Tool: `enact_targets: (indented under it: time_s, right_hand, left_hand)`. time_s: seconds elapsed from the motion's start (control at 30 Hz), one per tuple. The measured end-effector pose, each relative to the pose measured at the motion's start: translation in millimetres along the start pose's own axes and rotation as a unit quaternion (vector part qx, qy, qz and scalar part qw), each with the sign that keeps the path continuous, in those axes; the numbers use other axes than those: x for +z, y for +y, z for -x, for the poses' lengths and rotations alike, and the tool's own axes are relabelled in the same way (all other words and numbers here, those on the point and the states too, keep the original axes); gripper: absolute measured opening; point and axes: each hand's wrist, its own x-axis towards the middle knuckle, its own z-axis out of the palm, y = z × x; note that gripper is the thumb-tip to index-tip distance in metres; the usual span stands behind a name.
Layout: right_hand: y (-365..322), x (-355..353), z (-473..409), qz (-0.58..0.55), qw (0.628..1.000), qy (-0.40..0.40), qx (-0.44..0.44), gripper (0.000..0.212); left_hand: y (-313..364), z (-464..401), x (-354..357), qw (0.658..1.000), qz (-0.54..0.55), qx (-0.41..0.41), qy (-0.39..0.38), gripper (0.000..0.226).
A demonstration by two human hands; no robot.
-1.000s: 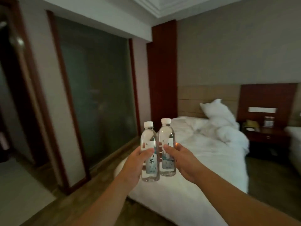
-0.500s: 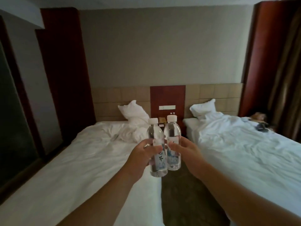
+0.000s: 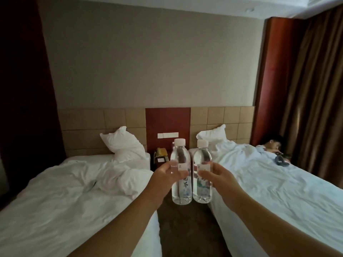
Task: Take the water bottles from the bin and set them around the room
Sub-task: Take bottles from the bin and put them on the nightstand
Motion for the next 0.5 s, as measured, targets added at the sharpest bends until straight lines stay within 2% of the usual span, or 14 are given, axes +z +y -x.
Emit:
enact_targets:
  time_s: [0.13, 0.2, 0.33, 0.5]
  right_hand:
    - [30.7, -10.4, -78.9, 0.009, 1.000, -0.002, 0.010, 0.020]
    - [48.6, -18.8, -125.3, 0.015, 1.000, 0.000, 0.015, 0.022]
    - [81.6, -39.0, -234.2, 0.023, 1.000, -0.006, 0.015, 0.024]
    - [113.0, -62.8, -380.0, 0.012, 0.999, -0.031, 0.012, 0.031]
  left_hand:
    - [-30.7, -94.1, 4.1, 1.000, 0.003, -0.022, 0.003, 0.042]
    - [-47.0, -144.3, 10.2, 1.000, 0.002, -0.025, 0.002, 0.046]
    - [-69.2, -244.9, 23.9, 1.000, -0.020, -0.024, 0.001, 0.069]
    - [-82.1, -380.5, 37.2, 0.999, -0.034, -0.025, 0.001, 0.050]
